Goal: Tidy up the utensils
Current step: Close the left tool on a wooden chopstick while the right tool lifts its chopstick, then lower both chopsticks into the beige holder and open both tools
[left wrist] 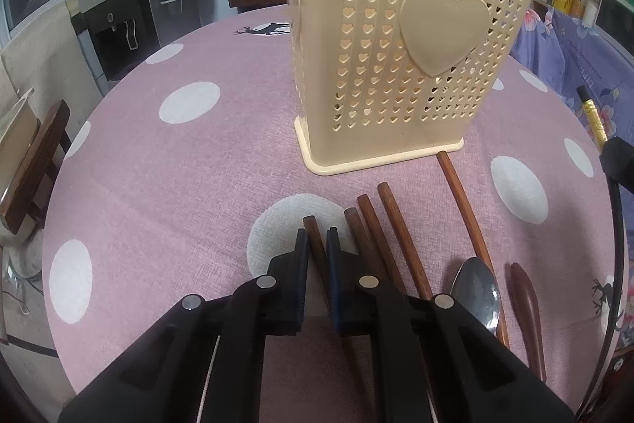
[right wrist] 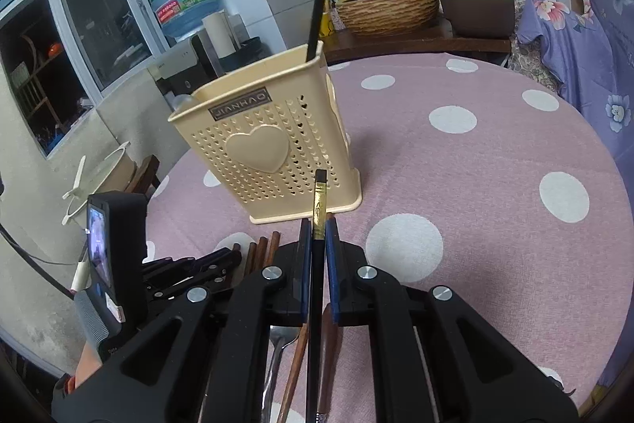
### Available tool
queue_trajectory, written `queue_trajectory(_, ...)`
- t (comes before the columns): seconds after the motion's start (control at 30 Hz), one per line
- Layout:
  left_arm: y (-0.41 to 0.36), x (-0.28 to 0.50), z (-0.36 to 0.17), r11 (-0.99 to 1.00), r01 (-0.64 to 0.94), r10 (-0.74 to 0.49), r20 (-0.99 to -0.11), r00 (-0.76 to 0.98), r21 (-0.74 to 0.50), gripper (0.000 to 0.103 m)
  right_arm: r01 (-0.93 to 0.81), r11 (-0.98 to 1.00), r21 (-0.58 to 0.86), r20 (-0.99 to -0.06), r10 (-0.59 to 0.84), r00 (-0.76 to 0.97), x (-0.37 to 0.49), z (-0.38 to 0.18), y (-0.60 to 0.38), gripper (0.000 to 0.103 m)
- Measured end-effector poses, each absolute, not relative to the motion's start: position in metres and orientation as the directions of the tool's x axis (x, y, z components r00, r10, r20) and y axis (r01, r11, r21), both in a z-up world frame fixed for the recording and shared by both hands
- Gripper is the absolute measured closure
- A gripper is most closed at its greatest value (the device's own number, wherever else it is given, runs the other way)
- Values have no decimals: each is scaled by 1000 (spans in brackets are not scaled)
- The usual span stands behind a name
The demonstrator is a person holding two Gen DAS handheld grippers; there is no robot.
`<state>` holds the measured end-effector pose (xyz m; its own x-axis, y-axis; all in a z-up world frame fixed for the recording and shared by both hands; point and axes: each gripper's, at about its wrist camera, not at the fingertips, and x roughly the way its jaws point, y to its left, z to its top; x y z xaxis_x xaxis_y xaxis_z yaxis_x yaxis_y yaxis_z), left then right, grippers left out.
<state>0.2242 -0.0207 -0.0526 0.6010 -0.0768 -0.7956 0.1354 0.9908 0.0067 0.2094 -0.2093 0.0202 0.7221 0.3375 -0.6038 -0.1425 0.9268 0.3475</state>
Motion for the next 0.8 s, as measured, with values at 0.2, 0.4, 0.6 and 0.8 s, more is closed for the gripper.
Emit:
queue_trajectory(0.2, -9, 219, -42, 991, 128, -108, -770, 628, -34, 94, -200, 915, 351, -564, 377, 735, 200, 32, -208, 95)
queue_trajectory(0.4, 2, 205, -6, 987, 137, -159, -696, 700, -89, 94, -255, 896, 364, -517, 422, 744, 190, 50, -209, 95)
queue_trajectory(0.6, 9, 187, 34, 981, 164, -194, -612, 767, -106, 95, -311, 878, 364, -463, 460, 758, 176, 77, -208, 95)
queue_trajectory(0.8, 14, 171, 63, 975, 192, -223, -540, 812, -113, 95, -347, 869, 352, -432, 480, 764, 167, 96, -205, 95)
